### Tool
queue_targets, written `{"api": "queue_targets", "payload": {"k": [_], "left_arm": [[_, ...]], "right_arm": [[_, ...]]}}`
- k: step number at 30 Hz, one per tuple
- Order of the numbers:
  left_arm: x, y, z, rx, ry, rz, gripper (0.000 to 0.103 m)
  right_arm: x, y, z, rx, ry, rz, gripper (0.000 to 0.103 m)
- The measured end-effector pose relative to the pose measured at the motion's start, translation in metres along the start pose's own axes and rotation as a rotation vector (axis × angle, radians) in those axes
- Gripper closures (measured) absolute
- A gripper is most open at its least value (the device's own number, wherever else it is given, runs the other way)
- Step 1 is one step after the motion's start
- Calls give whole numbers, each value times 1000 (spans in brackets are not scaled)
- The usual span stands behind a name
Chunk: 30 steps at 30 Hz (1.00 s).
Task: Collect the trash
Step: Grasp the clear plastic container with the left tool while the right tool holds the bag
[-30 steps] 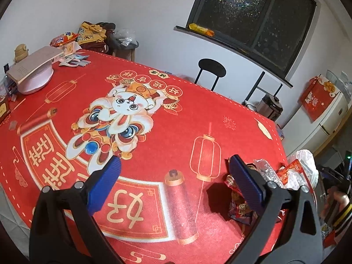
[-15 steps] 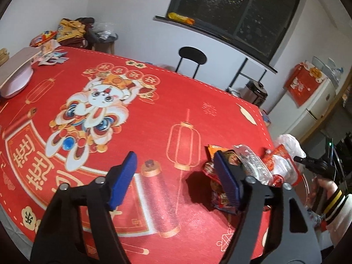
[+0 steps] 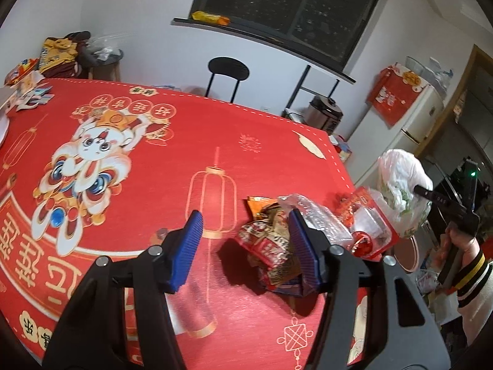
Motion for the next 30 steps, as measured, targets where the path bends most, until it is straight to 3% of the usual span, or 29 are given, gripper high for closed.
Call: {"api": "queue_targets", "payload": {"k": [15, 30], "left_arm": [[-5, -35, -13, -85, 41, -47, 47], [-14, -58, -46, -139, 152, -5, 56]], "right_arm": [[10, -16, 89, -56, -185, -32, 92], [-8, -28, 101, -56, -172, -59, 92]]}}
Point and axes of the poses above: each gripper's, at about its wrist camera, not at the fingertips, and z roughly against the way its jaws point, y to its left, x to its top, the point moved 4 cm from there along -z, roughly the way its jaws point, and after that the axes turned 7 degrees about x, right-handed, at the moved point
